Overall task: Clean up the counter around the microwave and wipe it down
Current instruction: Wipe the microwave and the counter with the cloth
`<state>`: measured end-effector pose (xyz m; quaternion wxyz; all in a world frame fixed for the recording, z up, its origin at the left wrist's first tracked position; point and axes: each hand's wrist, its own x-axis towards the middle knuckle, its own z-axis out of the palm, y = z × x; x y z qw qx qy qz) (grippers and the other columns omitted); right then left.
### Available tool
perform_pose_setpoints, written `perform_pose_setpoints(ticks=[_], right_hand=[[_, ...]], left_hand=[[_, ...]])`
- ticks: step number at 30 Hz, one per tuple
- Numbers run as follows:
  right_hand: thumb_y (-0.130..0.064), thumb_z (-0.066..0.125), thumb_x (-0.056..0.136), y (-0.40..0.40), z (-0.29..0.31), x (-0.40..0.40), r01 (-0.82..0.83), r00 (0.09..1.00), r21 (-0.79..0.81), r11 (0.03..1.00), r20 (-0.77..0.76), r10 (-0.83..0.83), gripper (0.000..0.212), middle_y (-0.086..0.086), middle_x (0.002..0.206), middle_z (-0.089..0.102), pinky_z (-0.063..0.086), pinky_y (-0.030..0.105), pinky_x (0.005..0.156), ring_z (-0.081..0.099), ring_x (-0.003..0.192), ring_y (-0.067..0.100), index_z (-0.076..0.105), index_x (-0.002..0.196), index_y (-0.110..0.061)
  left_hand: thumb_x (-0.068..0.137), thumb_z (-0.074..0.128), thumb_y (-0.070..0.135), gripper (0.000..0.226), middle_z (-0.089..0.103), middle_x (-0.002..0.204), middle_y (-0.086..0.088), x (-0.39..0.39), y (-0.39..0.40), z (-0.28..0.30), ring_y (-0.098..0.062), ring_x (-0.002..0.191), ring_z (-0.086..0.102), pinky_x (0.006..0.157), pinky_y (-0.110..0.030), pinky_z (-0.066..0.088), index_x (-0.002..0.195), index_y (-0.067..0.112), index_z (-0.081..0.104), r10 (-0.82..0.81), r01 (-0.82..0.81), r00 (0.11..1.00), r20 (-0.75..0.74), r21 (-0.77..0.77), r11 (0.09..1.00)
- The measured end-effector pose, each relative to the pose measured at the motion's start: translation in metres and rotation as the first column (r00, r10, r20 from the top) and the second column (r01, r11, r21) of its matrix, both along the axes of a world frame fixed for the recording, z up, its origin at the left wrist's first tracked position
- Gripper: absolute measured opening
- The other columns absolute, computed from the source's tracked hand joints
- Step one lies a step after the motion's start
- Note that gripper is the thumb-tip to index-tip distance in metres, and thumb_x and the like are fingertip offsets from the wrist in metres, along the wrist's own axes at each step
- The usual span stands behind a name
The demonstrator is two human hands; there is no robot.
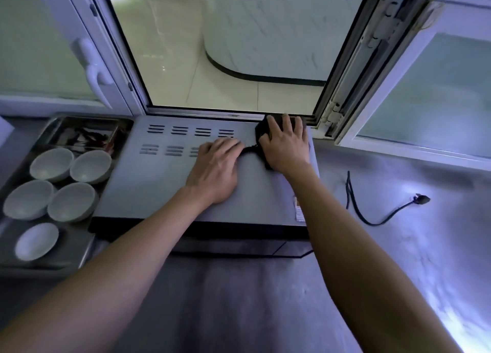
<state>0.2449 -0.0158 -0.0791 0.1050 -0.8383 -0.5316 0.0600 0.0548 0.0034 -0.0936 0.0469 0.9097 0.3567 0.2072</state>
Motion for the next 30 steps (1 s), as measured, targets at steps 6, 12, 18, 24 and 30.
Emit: perform_pose_setpoints(ticks=[6, 12, 18, 24, 30], right_hand=[[-0.044, 0.031, 0.099, -0.065, -0.001, -0.031, 0.007, 0.999, 0.009, 1.000, 0.039, -0.008, 0.058, 0.010, 0.164, 0.015, 0.004, 0.054, 0.122, 0.007, 0.150, 0.038, 0.022, 0.154, -0.029], [-0.041, 0.032, 0.099, -0.140, -0.003, -0.077, 0.055, 0.995, 0.001, 0.999, 0.081, -0.055, 0.058, 0.013, 0.164, 0.017, 0.003, 0.052, 0.123, 0.008, 0.150, 0.039, 0.023, 0.155, -0.027], [-0.042, 0.025, 0.100, -0.191, -0.007, -0.101, 0.144, 0.982, -0.002, 0.990, 0.120, -0.142, 0.059, 0.015, 0.163, 0.018, 0.013, 0.055, 0.122, 0.010, 0.150, 0.041, 0.022, 0.156, -0.024], [-0.039, 0.030, 0.102, -0.168, -0.003, -0.087, 0.228, 0.973, -0.027, 0.973, 0.038, -0.226, 0.060, 0.017, 0.165, 0.007, 0.005, 0.057, 0.121, 0.000, 0.150, 0.042, 0.013, 0.158, -0.024], [-0.041, 0.031, 0.100, -0.130, 0.003, -0.049, 0.215, 0.977, -0.050, 0.975, 0.001, -0.215, 0.060, 0.017, 0.165, 0.008, 0.011, 0.055, 0.120, 0.005, 0.149, 0.042, 0.015, 0.155, -0.026]], left_hand=[[0.089, 0.050, 0.006, 0.045, 0.052, 0.141, -0.002, 0.000, -0.003, 0.006, -0.024, 0.137, 0.041, 0.108, -0.048, 0.037, 0.134, 0.011, 0.054, -0.002, 0.002, 0.999, -0.041, -0.010, 1.000], [0.082, 0.050, -0.004, 0.044, 0.058, 0.134, -0.008, -0.003, -0.004, 0.005, -0.029, 0.130, 0.047, 0.102, -0.049, 0.041, 0.123, 0.008, 0.063, -0.071, 0.072, 0.997, -0.016, 0.034, 0.997], [0.079, 0.026, 0.015, 0.052, 0.067, 0.120, -0.005, -0.007, -0.007, 0.005, -0.029, 0.118, 0.055, 0.094, -0.045, 0.042, 0.108, 0.011, 0.070, -0.144, 0.144, 0.990, 0.003, 0.013, 0.990], [0.086, 0.045, 0.002, 0.041, 0.065, 0.128, -0.005, -0.005, -0.006, 0.005, -0.029, 0.126, 0.052, 0.097, -0.046, 0.042, 0.116, 0.013, 0.070, -0.180, 0.180, 0.984, -0.016, -0.014, 0.984], [0.087, 0.052, -0.004, 0.040, 0.065, 0.127, -0.004, -0.004, -0.006, 0.002, -0.028, 0.121, 0.054, 0.098, -0.045, 0.042, 0.117, 0.015, 0.071, -0.180, 0.180, 0.984, 0.001, 0.006, 0.984]])
